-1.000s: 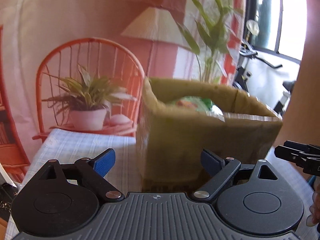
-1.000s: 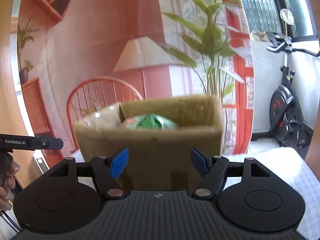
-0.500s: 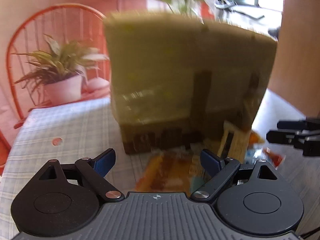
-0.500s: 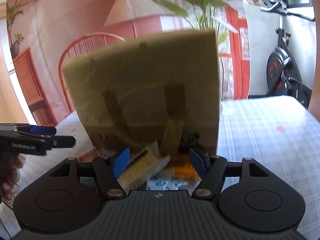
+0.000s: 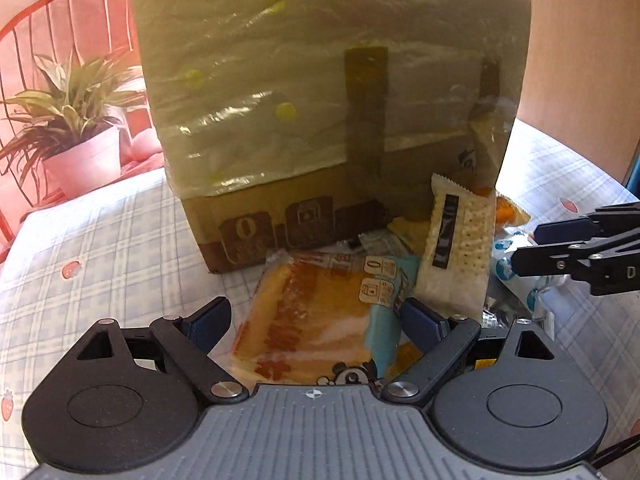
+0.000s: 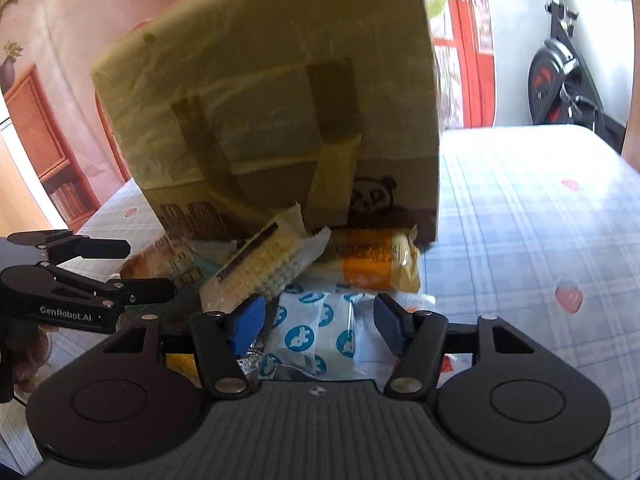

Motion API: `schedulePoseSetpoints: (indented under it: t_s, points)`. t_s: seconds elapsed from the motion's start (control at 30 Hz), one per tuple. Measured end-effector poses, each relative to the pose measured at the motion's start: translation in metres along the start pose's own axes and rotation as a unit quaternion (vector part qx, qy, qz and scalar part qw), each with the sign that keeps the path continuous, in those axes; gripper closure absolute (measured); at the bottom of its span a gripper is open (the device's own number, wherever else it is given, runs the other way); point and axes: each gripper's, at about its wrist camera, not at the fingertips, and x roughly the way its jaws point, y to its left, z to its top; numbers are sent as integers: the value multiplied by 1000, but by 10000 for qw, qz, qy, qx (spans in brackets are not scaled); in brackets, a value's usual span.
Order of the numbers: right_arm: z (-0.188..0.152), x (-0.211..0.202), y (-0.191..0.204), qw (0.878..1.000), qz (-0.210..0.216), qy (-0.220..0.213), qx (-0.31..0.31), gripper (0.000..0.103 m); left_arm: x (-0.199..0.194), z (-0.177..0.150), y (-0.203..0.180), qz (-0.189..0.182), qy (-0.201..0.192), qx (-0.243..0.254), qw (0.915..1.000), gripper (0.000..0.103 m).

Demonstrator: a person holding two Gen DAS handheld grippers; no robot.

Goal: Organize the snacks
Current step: 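Lower left gripper to the orange bread bag while right gripper reaches blue-white packet, then close left gripper on the bread bag while right gripper closes on blue-white packet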

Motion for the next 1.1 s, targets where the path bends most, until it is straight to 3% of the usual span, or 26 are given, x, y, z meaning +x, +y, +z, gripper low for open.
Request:
schedulePoseSetpoints:
  t_s: [0.13, 0.27, 0.6, 0.77, 1.1]
  points:
    - [0, 6, 2, 9999, -1, 106, -55, 40, -4, -5, 2, 4, 3, -32, 10000, 22]
    - [-1, 11, 4, 9999, -8, 151, -53, 40, -8, -7, 10, -55, -13, -315, 9995, 25]
    - [-5, 16, 8, 9997, -85, 205, -95, 43, -28, -24, 24, 410, -38, -1110, 9930, 26]
    - [-6, 14, 6, 9998, -131, 155, -52, 53, -32, -28, 22, 539, -49, -1175, 9916, 26]
    - [-15, 8, 9, 9997, -161, 62, -160, 54, -35, -30, 17, 618, -61, -1201, 9908, 26]
